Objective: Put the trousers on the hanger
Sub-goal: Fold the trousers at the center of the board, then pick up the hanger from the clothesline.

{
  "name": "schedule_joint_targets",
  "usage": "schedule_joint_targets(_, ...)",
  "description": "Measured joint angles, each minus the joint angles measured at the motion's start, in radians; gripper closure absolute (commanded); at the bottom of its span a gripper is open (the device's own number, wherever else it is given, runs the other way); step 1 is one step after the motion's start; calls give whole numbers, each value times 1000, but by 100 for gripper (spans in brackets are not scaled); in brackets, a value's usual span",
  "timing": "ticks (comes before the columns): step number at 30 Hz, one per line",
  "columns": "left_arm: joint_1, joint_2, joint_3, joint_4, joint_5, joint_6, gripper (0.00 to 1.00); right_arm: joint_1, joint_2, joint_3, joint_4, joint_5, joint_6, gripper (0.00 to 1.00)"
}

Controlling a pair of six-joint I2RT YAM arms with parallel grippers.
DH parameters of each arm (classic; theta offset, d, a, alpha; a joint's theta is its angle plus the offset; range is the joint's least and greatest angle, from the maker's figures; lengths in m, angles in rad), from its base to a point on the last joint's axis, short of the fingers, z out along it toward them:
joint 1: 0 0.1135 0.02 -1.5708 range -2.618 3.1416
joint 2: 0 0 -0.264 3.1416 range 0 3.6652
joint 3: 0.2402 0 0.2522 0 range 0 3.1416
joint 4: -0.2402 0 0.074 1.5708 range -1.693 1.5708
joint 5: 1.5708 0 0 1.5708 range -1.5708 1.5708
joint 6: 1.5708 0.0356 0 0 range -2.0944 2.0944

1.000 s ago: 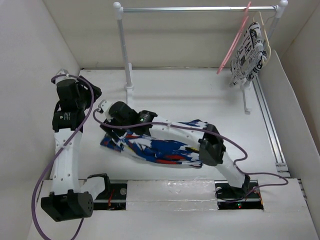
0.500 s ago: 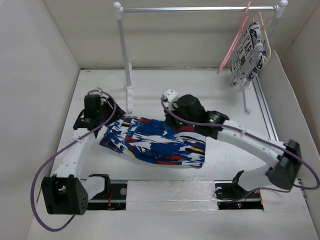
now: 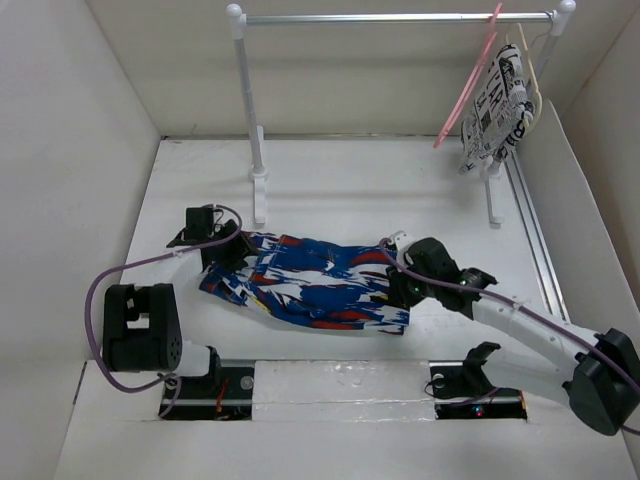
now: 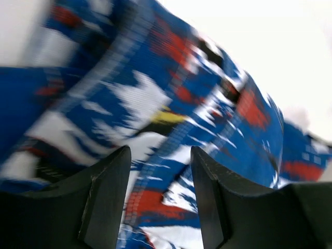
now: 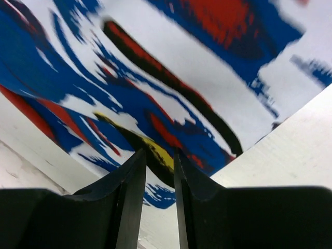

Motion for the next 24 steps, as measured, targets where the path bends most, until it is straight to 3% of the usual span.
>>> schedule_joint_targets(7, 128, -97, -51, -16, -165, -85, 51, -109, 104, -127, 58, -47, -8, 69)
schedule_joint_targets(14, 235, -261, -32, -103, -304, -86, 50, -224, 233, -35, 53, -89, -111, 65)
schedule_joint_targets(18, 131, -292, 62, -140, -289, -77, 53, -217, 286, 107, -21, -84, -183, 63)
schedule_joint_targets(22, -96, -275, 185, -120, -236, -75, 55, -201, 202, 248, -116, -81, -223, 52)
schedule_joint_targets(24, -219, -240, 211, -95, -222, -74, 55, -197, 146, 320, -158, -85, -232, 51)
